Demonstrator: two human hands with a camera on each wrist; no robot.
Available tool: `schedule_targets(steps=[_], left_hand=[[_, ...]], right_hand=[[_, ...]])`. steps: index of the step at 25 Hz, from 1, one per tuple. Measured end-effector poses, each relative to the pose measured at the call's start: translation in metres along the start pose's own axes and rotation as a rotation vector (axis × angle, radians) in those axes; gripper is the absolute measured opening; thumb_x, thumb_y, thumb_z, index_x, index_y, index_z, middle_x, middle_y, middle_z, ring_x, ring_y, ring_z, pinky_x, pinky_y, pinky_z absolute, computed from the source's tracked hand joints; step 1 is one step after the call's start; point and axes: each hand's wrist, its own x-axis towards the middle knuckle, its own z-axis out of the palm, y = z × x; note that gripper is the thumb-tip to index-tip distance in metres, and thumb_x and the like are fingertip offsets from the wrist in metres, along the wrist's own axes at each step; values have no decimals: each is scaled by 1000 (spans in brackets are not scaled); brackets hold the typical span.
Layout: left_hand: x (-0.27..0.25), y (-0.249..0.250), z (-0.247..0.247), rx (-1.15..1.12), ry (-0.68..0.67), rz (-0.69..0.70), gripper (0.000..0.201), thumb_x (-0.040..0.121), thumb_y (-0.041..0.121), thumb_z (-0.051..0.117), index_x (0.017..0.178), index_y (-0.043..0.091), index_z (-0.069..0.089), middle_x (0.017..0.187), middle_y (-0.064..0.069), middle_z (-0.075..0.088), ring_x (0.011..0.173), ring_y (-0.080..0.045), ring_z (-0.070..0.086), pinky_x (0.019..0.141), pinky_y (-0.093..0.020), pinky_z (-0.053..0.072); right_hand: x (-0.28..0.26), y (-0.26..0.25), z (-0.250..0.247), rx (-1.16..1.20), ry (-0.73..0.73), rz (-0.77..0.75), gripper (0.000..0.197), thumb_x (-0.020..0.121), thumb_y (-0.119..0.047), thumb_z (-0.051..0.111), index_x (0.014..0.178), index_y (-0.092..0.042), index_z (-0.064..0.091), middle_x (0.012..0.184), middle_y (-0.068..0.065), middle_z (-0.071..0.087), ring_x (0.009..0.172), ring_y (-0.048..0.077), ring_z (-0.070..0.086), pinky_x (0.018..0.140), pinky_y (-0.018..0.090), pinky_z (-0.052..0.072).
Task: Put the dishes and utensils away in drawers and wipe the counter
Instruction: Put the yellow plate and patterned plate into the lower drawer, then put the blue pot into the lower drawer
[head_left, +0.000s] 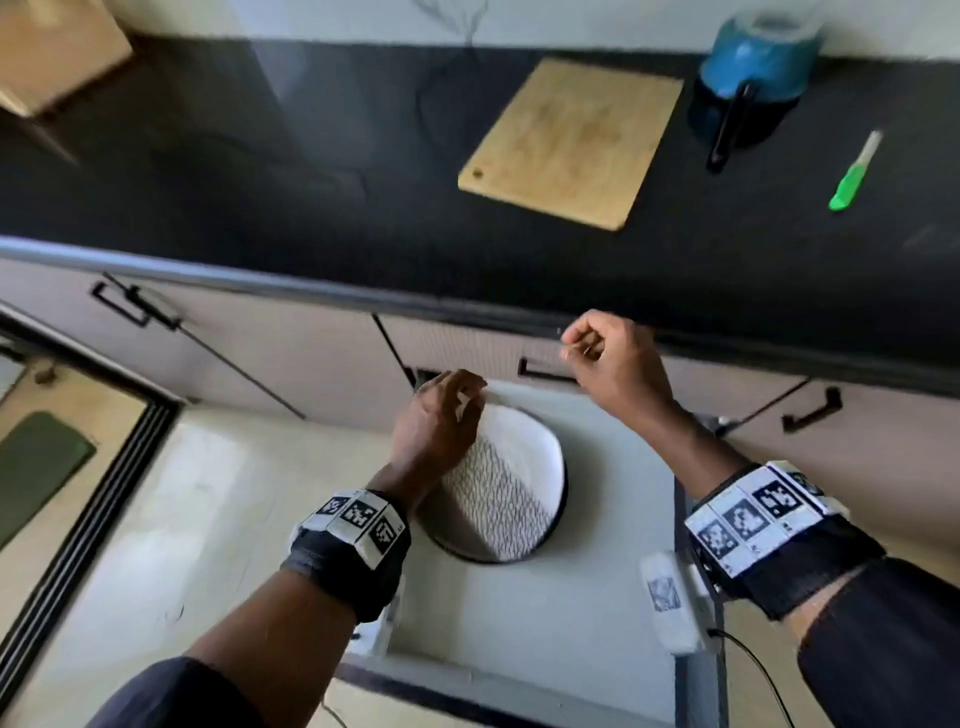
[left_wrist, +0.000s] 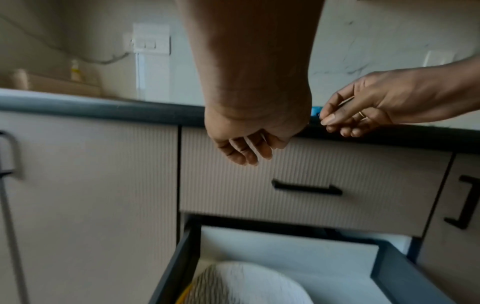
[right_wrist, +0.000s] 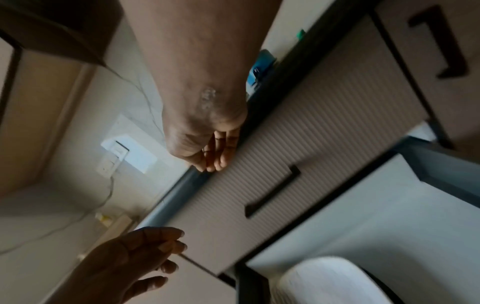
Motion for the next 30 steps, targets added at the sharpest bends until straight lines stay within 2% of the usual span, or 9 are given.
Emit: schedule_targets(steps=[4,6,9,12,15,19,24,27,30], left_hand=[[66,40,-19,86,-10,200,23,87,33,50,103,25,64,96,3,68,86,-22,65,71,-41,56],[93,65,-19,154,-42,266,28,86,32,52,107,19,67,103,2,69,94,-22,65,79,-41,55],[138,108,9,254,-189,250,39,90,34,61,127,22,59,127,2,60,117,-22,55,96,-40,47],[174,152,58,403,-485,71,83,87,58,58,154,27,20,161,-5,15,149,-27,11,119,-45,15],[192,175,94,556,-696,-145,114,76,79,51,152,32,-21,156,-10,-34,144,-36,-29,114,-59,-10],[197,176,95,575,-777,-192,119,73,84,49,146,35,-32,151,-12,-41,140,-40,-33,112,-64,-11],[201,173,99,540,-802,-230,121,73,83,52,140,39,-39,145,-8,-50,137,-37,-39,110,-63,-15],[205,172,102,529,-796,-264,128,67,84,58,136,43,-42,142,-6,-54,135,-36,-43,109,-64,-16],[210,174,103,529,-807,-280,134,62,84,62,133,45,-45,138,-5,-57,132,-36,-46,108,-65,-17]], right_hand=[[62,25,-48,-196,181,112,43,73,-31,82,108,-13,65,112,7,63,110,27,58,98,35,40],[79,48,-74,-334,71,311,86,68,-56,81,136,-13,50,147,13,42,140,30,32,115,37,21],[101,68,-104,-406,-114,395,114,63,-72,75,152,-17,29,163,10,13,151,27,7,121,42,10],[131,70,-131,-460,-234,419,96,71,-56,79,149,-18,39,159,6,29,145,24,28,116,37,29],[166,79,-164,-428,-355,452,65,73,-41,82,131,-19,61,133,2,58,121,21,56,101,34,45],[204,97,-173,-318,-70,390,42,76,-26,80,114,-19,66,119,7,66,101,23,65,88,34,53],[274,98,-149,-321,-111,385,76,86,-48,67,151,-30,30,142,20,35,130,37,42,107,40,37],[302,102,-134,-345,-45,422,50,87,-39,69,130,-16,57,136,19,39,123,35,49,103,39,43],[312,108,-131,-239,184,514,45,85,-15,67,126,-6,51,130,17,47,114,34,56,92,36,50]])
